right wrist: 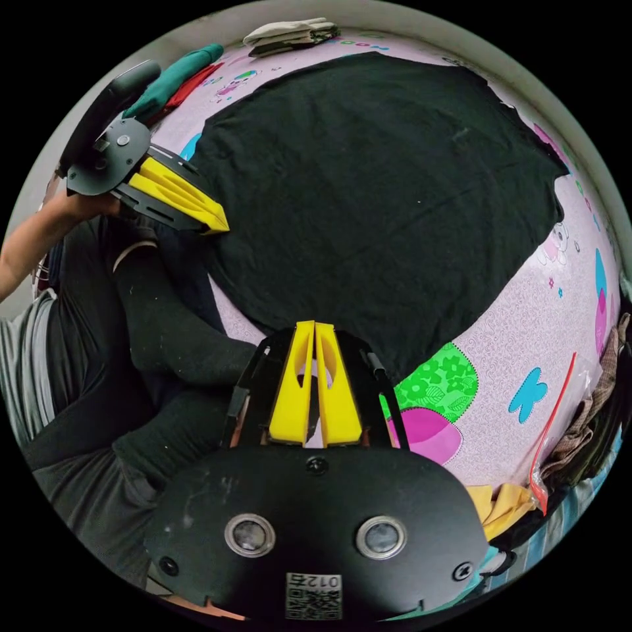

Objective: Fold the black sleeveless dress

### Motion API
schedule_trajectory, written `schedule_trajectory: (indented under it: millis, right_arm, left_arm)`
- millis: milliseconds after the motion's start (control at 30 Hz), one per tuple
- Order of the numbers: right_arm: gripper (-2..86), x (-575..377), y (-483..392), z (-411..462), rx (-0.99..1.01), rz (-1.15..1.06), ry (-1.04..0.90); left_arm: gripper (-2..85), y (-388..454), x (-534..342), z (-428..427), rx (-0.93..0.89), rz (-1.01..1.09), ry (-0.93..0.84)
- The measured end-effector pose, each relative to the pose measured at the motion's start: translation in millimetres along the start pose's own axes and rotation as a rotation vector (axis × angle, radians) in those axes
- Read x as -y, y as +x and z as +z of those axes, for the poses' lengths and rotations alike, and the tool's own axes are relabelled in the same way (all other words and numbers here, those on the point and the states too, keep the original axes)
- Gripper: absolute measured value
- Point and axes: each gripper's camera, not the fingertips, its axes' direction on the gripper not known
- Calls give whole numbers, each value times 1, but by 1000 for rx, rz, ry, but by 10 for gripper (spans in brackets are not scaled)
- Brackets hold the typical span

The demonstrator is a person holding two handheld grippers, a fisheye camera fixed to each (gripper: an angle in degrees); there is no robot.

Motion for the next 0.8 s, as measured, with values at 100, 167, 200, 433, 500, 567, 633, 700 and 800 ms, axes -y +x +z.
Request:
schedule_trajectory:
  millis: [100, 167, 200, 433, 500, 567, 633, 700, 800]
  right_arm:
    - [-10, -1, 4, 0, 20, -11, -40]
    - [-10, -1, 10, -4, 7, -32, -66]
    - [-10, -1, 14, -7, 0, -28, -67]
    - [-10, 10, 96, -51, -80, 202, 64]
    - [-10, 13, 117, -58, -104, 274, 107]
    - [-10, 18, 139, -61, -116, 360, 147]
    - [-10, 20, 149, -60, -99, 402, 184]
    - [-10, 22, 155, -57, -67, 426, 207]
    - [-10, 23, 157, -46, -83, 408, 166]
  left_arm:
    - [6, 8, 12, -7, -42, 75, -53]
    - [6, 6, 20, -21, -37, 99, -27]
    - [6, -1, 26, -32, -2, 85, -6]
    - [6, -98, 69, -114, 101, -224, 195]
    - [6, -115, 77, -125, 127, -286, 208]
    - [6, -127, 85, -132, 144, -326, 204]
    - [7, -134, 95, -135, 146, -349, 182]
    - [7, -136, 102, -135, 143, -350, 152]
    - [7, -133, 110, -135, 154, -335, 106]
